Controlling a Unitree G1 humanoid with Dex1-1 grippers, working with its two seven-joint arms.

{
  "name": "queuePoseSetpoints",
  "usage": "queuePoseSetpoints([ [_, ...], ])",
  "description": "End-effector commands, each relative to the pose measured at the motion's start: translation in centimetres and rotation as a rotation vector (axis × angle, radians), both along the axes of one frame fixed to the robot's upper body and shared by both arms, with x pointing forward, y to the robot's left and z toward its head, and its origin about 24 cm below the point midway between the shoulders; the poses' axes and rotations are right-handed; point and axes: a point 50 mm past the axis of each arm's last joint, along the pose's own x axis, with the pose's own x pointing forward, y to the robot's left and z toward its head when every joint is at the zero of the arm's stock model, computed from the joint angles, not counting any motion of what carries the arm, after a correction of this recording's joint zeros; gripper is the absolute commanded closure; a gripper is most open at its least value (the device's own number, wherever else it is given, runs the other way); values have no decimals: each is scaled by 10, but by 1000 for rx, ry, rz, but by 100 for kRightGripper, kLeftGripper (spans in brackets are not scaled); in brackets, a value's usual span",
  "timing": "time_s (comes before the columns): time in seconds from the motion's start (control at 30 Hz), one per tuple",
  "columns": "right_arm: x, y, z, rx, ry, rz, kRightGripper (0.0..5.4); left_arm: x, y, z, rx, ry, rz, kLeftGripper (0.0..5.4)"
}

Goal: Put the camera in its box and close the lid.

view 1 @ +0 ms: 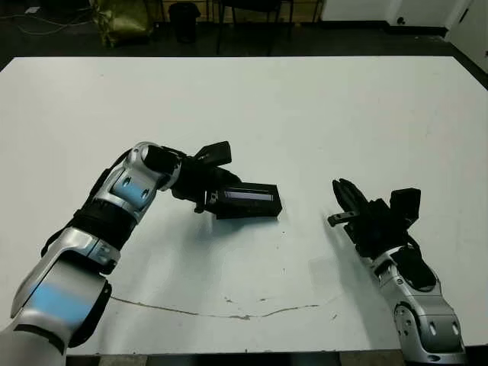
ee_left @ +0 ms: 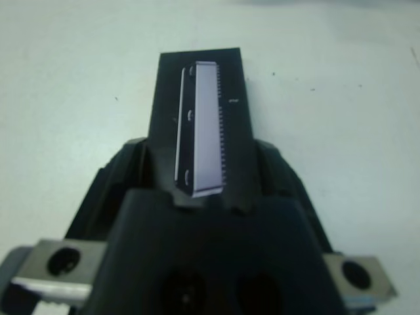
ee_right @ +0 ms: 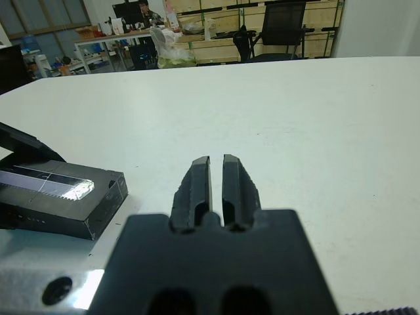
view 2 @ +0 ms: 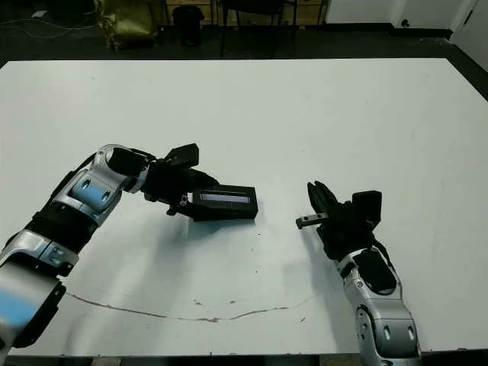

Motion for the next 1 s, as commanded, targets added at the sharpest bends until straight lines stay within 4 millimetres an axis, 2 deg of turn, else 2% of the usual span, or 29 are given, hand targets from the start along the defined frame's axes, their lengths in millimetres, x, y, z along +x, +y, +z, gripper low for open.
queuePoseSetpoints([
  [0.03, -2, -4, -6, -8, 29, -6, 540, -8, 20, -22, 46, 73, 42, 271],
  [1.0, -3, -3, -7, 17, 57, -6, 540, -15, 27, -64, 50, 158, 116, 271],
])
